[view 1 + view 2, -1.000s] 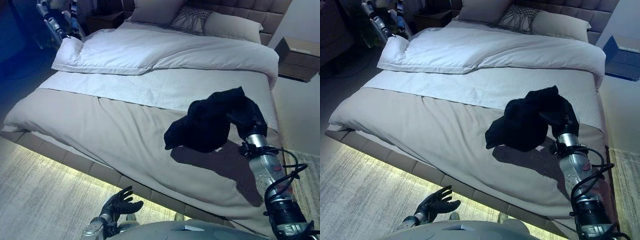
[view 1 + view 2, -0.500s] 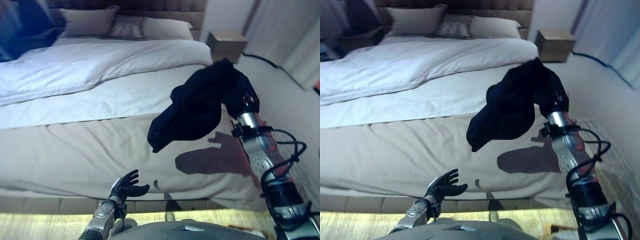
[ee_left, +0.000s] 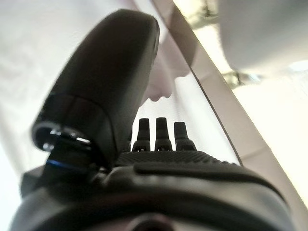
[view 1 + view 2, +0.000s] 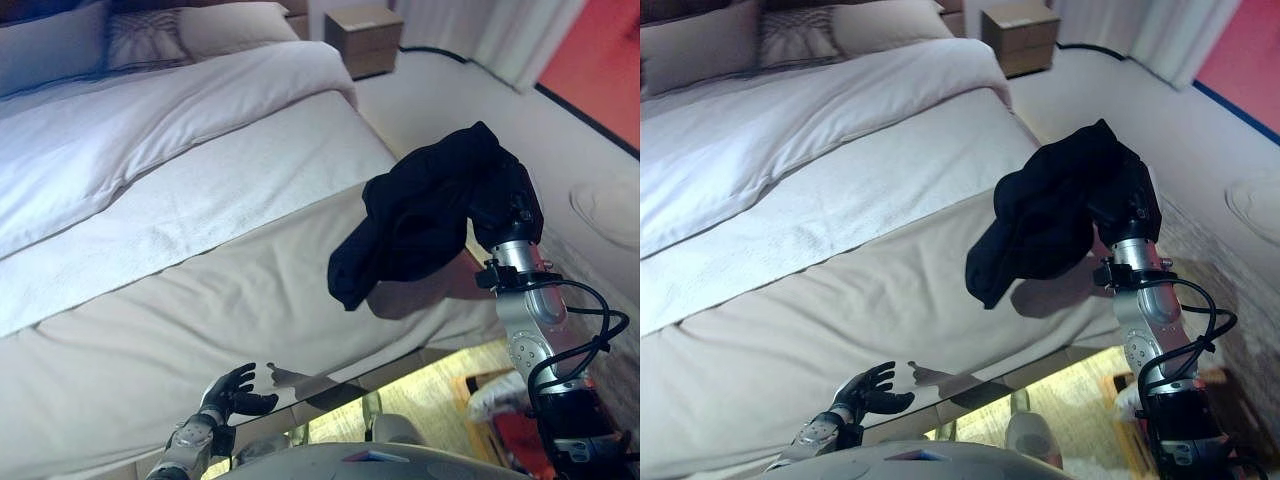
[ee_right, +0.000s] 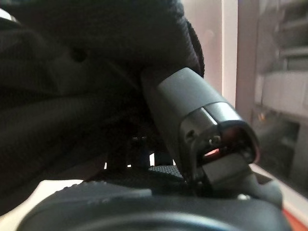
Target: Pick up the clothes from the bed and place them into the basket
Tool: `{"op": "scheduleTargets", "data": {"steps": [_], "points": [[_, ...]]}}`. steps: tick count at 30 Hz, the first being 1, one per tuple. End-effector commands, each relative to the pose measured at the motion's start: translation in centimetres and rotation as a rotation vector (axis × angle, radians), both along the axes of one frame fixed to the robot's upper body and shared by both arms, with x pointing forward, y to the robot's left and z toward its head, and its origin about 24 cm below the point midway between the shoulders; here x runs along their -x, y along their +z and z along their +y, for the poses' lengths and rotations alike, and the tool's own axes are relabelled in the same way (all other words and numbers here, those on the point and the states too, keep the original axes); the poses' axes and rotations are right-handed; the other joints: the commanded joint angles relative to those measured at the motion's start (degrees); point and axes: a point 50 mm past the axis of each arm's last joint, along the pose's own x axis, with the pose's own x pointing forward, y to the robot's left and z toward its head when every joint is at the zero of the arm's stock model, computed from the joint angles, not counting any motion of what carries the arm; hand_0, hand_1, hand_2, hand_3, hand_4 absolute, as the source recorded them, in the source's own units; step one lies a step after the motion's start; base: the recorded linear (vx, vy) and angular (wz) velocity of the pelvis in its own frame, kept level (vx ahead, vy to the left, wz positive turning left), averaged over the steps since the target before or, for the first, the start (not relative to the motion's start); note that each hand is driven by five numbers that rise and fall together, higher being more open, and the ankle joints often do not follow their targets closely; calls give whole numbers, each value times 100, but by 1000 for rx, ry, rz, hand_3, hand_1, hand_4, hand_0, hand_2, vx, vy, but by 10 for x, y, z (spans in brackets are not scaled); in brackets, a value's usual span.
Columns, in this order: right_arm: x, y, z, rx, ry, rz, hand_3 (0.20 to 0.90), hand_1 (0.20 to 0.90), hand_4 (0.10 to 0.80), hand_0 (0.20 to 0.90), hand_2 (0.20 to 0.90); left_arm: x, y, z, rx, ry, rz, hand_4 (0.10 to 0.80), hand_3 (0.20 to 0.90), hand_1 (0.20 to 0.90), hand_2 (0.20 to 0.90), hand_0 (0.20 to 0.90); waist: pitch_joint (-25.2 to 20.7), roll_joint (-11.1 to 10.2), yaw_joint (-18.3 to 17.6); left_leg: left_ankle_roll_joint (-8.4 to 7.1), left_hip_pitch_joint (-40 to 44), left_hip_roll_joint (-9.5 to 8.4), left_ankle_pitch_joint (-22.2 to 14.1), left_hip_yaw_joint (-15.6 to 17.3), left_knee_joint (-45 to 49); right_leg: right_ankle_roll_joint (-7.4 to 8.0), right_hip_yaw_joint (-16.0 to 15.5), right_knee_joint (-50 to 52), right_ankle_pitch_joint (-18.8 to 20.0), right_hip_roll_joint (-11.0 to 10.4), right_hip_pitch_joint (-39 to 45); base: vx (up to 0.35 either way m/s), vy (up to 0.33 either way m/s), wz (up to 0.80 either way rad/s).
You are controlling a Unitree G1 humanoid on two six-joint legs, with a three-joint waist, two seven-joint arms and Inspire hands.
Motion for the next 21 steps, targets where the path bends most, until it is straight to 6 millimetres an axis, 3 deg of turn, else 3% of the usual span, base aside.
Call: {"op": "scheduleTargets", "data": {"steps": [1, 3, 4, 5, 6, 7, 9, 10, 12, 14, 15, 18, 19, 21], "points": [[5, 84, 6, -91, 26, -462, 200, 300, 100, 300, 300, -19, 16, 27, -76, 17, -112, 800, 900, 900, 900, 900, -533, -183, 73, -295, -228, -99, -490, -96, 166, 22, -54, 693, 182, -439, 118, 0, 0, 0], [4, 83, 7, -95, 32, -461, 200, 300, 100, 300, 300, -19, 16, 28, -79, 35, -114, 800, 900, 900, 900, 900, -548, -153, 115, -279, -276, -55, -479, 24, 184, -28, -195, 812, 101, -471, 190, -200, 16, -136], [0, 74, 15, -124, 25, -445, 200, 300, 100, 300, 300, -17, 15, 28, -97, 80, -120, 800, 900, 900, 900, 900, -620, -95, 454, -220, -557, 149, -428, 812, 274, -107, -979, 1138, -255, -774, 788, -442, -27, -158], [-1, 72, 20, -131, 26, -432, 200, 300, 100, 300, 300, -16, 14, 29, -108, 83, -118, 800, 900, 900, 900, 900, -618, -188, 584, -196, -681, 161, -441, 1104, 376, -39, -1190, 1050, -356, -799, 1069, -472, -118, -93], [-3, 70, 26, -140, 42, -417, 200, 300, 100, 300, 300, -14, 14, 31, -116, 99, -116, 800, 900, 900, 900, 900, -633, -264, 669, -231, -820, 205, -382, 1329, 439, -64, -1335, 637, -495, -683, 1344, -199, -271, -212], [-6, 66, 34, -147, 56, -395, 200, 300, 100, 300, 300, -13, 14, 32, -125, 130, -116, 800, 900, 900, 900, 900, -631, -371, 730, -387, -931, 255, -405, 1377, 538, -29, -1252, -61, -816, -408, 1681, -162, -326, -249], [-8, 60, 40, -147, 24, -357, 200, 300, 100, 300, 300, -11, 14, 32, -137, 146, -118, 800, 900, 900, 900, 900, -597, -476, 788, -540, -1313, 485, -171, 1547, 887, -153, -1157, -880, -862, -45, 1837, -227, -343, -200], [-9, 57, 43, -136, 10, -335, 200, 300, 100, 300, 300, -11, 15, 32, -133, 163, -136, 800, 900, 900, 900, 900, -545, -527, 737, -601, -1429, 646, -100, 1576, 1006, -217, -1063, -1074, -855, 81, 1809, -260, -276, -144], [-8, 53, 41, -134, 0, -320, 200, 300, 100, 300, 300, -11, 15, 30, -126, 162, -152, 800, 900, 900, 900, 900, -497, -583, 668, -665, -1499, 780, -76, 1563, 1134, -293, -1004, -1149, -843, 176, 1761, -132, -147, -83], [-8, 48, 35, -135, -15, -295, 200, 300, 100, 300, 300, -7, 13, 23, -115, 146, -162, 800, 900, 900, 900, 900, -434, -635, 585, -731, -1543, 836, -82, 1304, 1324, -358, -844, -1134, -774, 204, 1647, -42, -52, -57], [-8, 47, 34, -132, -18, -290, 200, 300, 100, 300, 300, -5, 12, 21, -112, 146, -166, 800, 900, 900, 900, 900, -389, -661, 602, -746, -1548, 785, -151, 961, 1440, -379, -693, -1142, -735, 199, 1596, 4, 13, -82], [-16, 48, 42, -128, -13, -268, 200, 300, 100, 300, 300, 7, 10, 19, -88, 204, -172, 800, 900, 900, 900, 900, -310, -568, 949, -698, -1322, 148, -288, -659, 1180, -425, -51, -1078, -626, 278, 1385, -5, 61, -103], [-16, 47, 45, -124, -31, -265, 200, 300, 100, 300, 300, 8, 10, 18, -79, 197, -176, 800, 900, 900, 900, 900, -296, -505, 1018, -719, -1335, 68, -216, -871, 1143, -433, 70, -1037, -648, 325, 1345, -48, 69, -189], [-18, 42, 48, -112, -99, -230, 200, 300, 100, 300, 300, 6, 10, 16, -65, 155, -171, 800, 900, 900, 900, 900, -343, -438, 1006, -719, -1202, 73, -217, -782, 976, -397, 101, -1085, -647, 281, 1333, -25, 123, -194]]}}
